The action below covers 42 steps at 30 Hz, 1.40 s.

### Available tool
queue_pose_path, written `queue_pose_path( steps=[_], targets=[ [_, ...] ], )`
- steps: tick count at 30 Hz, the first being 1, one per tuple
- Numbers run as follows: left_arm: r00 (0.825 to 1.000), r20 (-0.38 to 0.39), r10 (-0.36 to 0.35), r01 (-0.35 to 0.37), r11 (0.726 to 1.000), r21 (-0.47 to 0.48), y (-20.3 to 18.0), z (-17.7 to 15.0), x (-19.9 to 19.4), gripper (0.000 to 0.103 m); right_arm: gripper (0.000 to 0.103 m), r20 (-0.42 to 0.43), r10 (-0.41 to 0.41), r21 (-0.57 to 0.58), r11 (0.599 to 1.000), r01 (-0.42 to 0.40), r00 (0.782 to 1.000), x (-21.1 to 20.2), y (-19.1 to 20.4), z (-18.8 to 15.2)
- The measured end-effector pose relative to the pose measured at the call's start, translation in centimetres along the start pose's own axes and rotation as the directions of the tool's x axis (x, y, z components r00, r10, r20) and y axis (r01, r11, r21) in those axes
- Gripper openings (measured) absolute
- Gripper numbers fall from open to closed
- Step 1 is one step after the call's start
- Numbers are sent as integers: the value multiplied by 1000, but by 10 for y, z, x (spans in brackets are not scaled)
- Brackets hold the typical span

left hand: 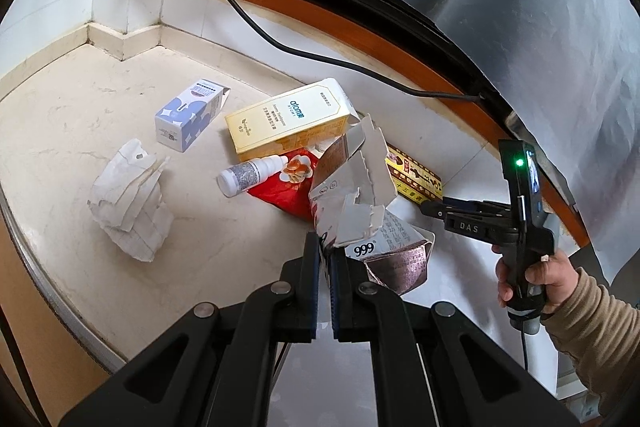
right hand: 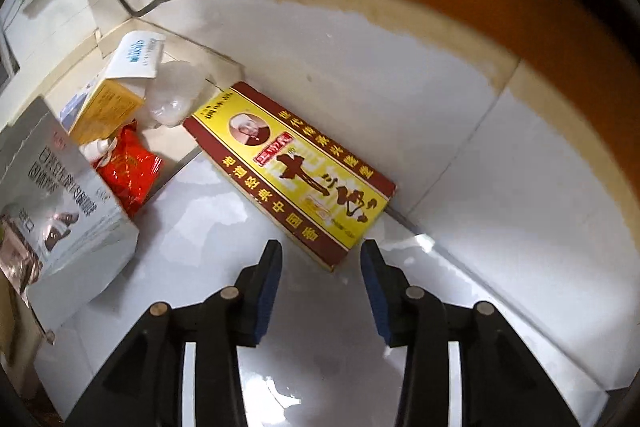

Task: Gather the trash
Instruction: 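Adjust the right tool's grip on the yellow-red box, lifting it upright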

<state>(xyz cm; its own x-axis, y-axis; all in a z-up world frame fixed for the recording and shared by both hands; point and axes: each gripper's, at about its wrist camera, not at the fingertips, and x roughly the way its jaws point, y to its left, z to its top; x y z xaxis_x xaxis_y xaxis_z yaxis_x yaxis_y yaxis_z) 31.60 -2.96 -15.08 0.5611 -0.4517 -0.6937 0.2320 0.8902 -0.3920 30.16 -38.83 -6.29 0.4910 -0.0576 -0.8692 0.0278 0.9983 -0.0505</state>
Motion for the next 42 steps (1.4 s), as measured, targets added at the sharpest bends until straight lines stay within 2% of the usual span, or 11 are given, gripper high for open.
queue_pose_path(
  steps=[2,5,9,13,18,19,22,27,38,41,42],
  targets=[
    [1000,0,0,0,1000,0,0,0,-2,2,41,2,45,20,999,-45,999,-3,-5,-3],
    [1000,6,5,-5,1000,-1,0,0,-4,2,41,37,76,-17,997,-75,996,-19,-3,-5],
    [1000,19,6,-5,1000,-8,1,0,-10,2,41,77,118,-138,985,-106,990,-42,23,-10],
    [1000,29,3,-3,1000,-12,1,1,-15,2,41,74,177,-228,961,-156,981,-55,48,-14],
    [1000,31,3,-3,1000,-9,0,0,-17,2,41,125,100,-283,957,-62,987,-66,51,-14],
    [999,33,2,-2,1000,-9,0,0,-17,2,43,126,87,-291,955,-47,988,-66,51,-9],
    [999,35,2,-1,1000,-13,0,0,-18,2,57,138,46,-326,945,1,989,-55,62,14],
    [999,36,3,-3,1000,-19,4,0,-18,2,59,138,8,-391,919,47,990,-44,62,36],
    [999,42,0,2,999,-37,14,4,-17,2,62,26,-16,-439,898,26,1000,-15,48,64],
    [999,44,0,2,999,-41,16,6,-15,2,63,-6,5,-441,897,-7,1000,-9,47,68],
    [999,43,1,1,999,-42,17,7,-14,2,63,5,-5,-462,887,7,1000,-8,51,67]
  ],
)
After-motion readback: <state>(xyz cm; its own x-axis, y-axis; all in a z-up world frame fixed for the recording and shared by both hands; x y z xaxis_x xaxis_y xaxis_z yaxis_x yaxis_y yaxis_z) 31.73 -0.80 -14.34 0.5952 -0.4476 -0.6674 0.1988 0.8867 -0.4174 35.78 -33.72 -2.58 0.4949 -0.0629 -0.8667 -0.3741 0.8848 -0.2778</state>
